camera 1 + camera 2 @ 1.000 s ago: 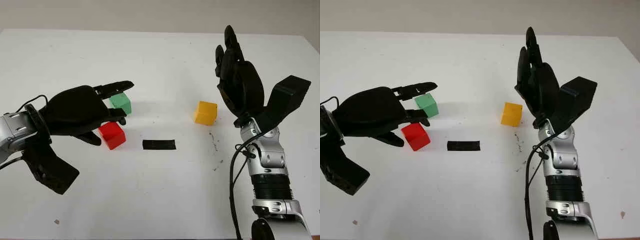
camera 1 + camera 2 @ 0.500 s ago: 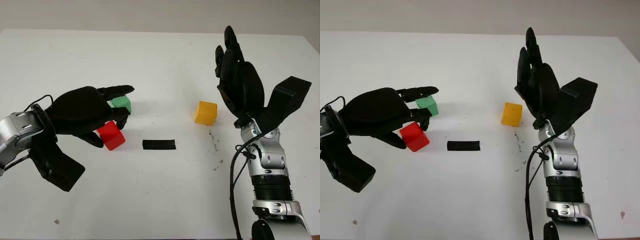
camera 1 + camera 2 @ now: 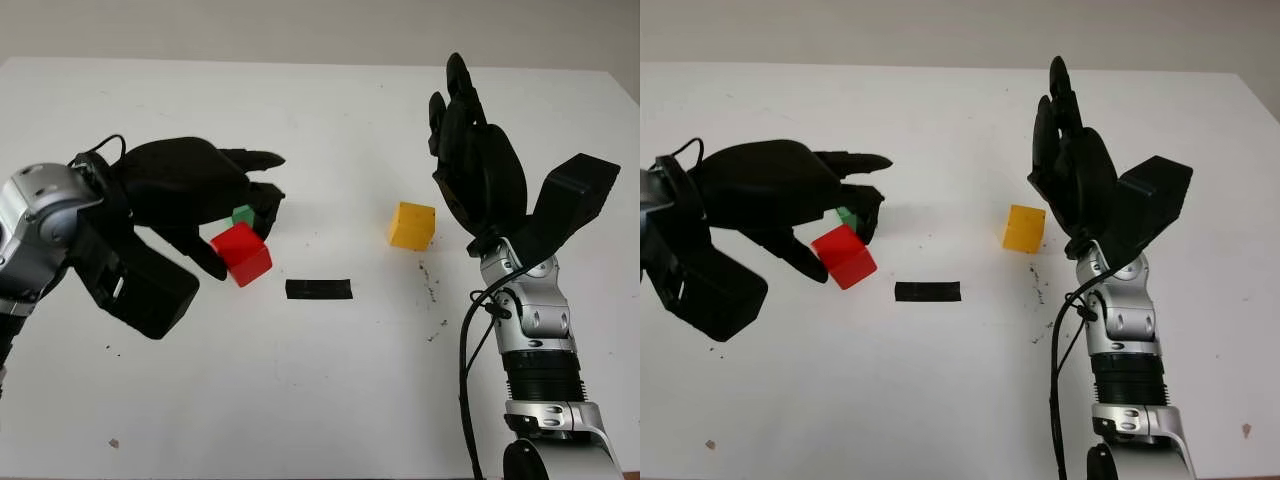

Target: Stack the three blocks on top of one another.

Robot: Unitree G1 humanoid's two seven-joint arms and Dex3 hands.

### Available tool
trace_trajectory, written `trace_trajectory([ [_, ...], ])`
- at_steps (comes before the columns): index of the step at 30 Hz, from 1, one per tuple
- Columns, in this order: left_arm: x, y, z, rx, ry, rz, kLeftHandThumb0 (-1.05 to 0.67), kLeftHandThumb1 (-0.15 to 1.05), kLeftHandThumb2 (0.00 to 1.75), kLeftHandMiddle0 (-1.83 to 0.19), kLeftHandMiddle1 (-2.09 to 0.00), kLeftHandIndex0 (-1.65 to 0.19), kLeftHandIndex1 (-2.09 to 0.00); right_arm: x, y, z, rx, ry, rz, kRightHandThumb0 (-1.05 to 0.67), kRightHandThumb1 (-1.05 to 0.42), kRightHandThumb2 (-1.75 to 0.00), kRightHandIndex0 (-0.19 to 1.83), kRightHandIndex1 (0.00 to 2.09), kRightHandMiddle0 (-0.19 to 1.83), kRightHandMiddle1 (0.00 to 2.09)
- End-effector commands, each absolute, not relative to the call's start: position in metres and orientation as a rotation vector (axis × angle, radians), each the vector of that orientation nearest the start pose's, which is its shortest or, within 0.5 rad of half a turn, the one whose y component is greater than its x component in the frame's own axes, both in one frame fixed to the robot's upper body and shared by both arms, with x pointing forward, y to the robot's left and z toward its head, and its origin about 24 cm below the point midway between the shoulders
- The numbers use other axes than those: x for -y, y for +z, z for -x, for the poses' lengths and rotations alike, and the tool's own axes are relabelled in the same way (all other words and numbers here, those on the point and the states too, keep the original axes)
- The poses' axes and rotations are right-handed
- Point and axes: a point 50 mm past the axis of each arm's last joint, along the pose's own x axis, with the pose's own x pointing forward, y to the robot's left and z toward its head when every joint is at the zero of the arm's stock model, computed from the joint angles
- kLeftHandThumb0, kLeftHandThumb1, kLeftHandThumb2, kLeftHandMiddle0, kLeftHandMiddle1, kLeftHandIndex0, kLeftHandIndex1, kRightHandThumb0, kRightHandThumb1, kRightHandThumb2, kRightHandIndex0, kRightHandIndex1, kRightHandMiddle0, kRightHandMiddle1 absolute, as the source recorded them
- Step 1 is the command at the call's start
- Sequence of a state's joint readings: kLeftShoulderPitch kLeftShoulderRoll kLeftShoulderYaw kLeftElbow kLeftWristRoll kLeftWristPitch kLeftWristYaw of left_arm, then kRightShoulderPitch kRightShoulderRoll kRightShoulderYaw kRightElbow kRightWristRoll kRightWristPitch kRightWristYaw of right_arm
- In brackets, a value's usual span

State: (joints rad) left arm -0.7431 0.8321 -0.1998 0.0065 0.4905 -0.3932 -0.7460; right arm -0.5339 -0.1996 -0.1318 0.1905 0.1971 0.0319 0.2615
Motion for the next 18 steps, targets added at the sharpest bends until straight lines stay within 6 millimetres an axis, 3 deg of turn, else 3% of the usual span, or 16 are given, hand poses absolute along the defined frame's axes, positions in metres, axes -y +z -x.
trace_trajectory([
  [1, -0.153, 0.255, -0.307, 0.517, -0.736, -1.704, -0.43, 0.99, 0.05, -0.02, -0.05, -0.29, -1.6, 0.169, 0.16, -0.338, 0.337, 0.251, 0.002, -0.78, -1.05, -0.73, -0.19, 0.0, -0.19, 0.0],
  [5, -0.139, 0.253, -0.31, 0.528, -0.787, -1.701, -0.43, 1.0, 0.06, -0.03, -0.06, -0.26, -1.59, 0.168, 0.16, -0.338, 0.338, 0.251, 0.002, -0.79, -1.05, -0.73, -0.19, 0.0, -0.19, 0.0],
  [11, -0.118, 0.237, -0.318, 0.545, -0.865, -1.606, -0.43, 0.98, 0.05, -0.05, -0.06, -0.36, -1.46, 0.168, 0.16, -0.339, 0.338, 0.252, 0.002, -0.8, -1.05, -0.74, -0.19, 0.0, -0.19, 0.0],
  [18, -0.098, 0.218, -0.321, 0.661, -0.925, -1.642, -0.48, 0.96, 0.05, -0.07, -0.06, -0.37, -1.51, 0.169, 0.16, -0.338, 0.343, 0.24, 0.012, -0.8, -1.05, -0.75, -0.19, 0.0, -0.19, 0.0],
])
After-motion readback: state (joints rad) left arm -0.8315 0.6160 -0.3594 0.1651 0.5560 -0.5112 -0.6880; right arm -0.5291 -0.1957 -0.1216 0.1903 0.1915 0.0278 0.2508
